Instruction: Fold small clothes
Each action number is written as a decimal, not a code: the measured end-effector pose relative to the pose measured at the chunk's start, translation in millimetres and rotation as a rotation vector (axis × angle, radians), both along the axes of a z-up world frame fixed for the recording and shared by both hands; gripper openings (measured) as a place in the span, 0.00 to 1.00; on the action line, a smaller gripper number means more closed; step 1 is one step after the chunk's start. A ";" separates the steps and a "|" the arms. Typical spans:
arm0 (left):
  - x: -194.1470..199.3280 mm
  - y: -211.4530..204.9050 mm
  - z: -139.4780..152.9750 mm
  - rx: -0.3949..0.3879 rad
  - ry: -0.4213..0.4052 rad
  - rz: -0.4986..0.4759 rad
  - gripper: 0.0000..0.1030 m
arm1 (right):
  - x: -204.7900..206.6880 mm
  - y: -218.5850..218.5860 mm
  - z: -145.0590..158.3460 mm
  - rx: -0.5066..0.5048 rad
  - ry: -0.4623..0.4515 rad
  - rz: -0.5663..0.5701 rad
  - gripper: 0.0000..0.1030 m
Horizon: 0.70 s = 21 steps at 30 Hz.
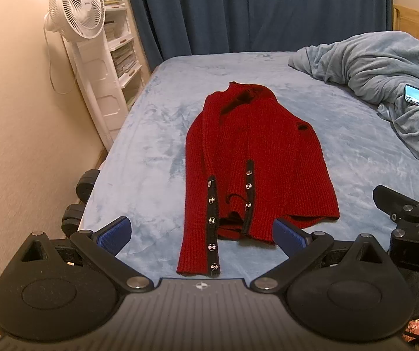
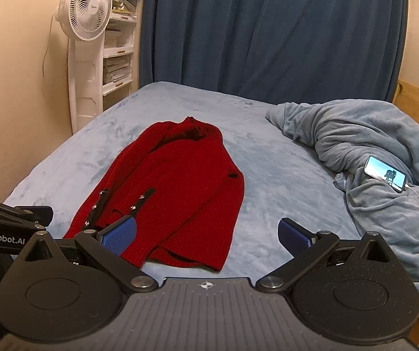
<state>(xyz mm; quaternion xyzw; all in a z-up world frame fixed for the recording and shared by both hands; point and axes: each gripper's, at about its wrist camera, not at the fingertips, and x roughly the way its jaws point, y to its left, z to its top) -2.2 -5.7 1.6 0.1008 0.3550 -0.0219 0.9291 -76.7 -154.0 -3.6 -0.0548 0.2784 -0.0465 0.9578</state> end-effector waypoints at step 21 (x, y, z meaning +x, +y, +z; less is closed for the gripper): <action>-0.2 -0.2 -0.6 0.000 0.001 0.001 1.00 | 1.9 2.7 -1.0 -0.011 0.002 0.004 0.99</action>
